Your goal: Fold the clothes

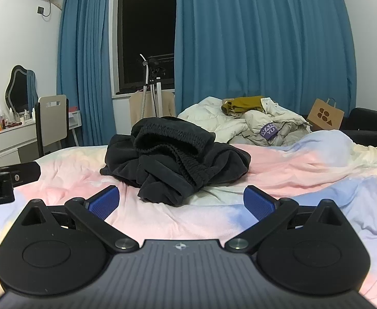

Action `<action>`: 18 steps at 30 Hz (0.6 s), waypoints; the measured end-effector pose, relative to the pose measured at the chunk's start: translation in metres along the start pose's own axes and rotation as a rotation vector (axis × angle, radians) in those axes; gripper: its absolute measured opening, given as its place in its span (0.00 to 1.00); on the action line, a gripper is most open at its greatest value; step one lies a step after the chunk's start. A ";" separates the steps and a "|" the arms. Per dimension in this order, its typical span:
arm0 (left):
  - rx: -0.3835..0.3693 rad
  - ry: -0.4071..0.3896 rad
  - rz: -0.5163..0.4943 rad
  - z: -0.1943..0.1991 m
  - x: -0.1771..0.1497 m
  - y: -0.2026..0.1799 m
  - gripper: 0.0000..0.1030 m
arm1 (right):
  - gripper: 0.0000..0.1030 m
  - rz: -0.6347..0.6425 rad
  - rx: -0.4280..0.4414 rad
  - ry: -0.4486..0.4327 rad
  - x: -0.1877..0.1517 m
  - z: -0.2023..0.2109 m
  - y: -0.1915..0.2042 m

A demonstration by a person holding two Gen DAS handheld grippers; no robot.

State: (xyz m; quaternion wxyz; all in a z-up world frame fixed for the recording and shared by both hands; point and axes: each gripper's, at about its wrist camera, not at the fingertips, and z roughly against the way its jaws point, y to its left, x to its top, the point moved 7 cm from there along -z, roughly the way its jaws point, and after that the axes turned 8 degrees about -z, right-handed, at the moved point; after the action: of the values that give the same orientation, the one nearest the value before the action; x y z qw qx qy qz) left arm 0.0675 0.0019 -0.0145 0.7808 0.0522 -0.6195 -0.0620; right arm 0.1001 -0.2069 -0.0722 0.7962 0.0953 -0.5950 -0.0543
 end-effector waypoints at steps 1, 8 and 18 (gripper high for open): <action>-0.003 0.000 0.004 0.000 0.000 0.001 1.00 | 1.00 -0.002 0.001 -0.006 0.000 0.000 0.000; 0.002 0.011 0.014 -0.003 -0.012 0.009 1.00 | 1.00 -0.008 0.004 -0.004 -0.001 0.002 0.000; -0.004 0.029 -0.001 -0.003 -0.016 0.000 1.00 | 1.00 -0.016 0.018 0.023 0.001 -0.004 0.001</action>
State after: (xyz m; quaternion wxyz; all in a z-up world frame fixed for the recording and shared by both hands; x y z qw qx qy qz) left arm 0.0665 0.0043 -0.0301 0.7898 0.0516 -0.6080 -0.0627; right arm 0.1043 -0.2060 -0.0727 0.8016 0.1079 -0.5856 -0.0544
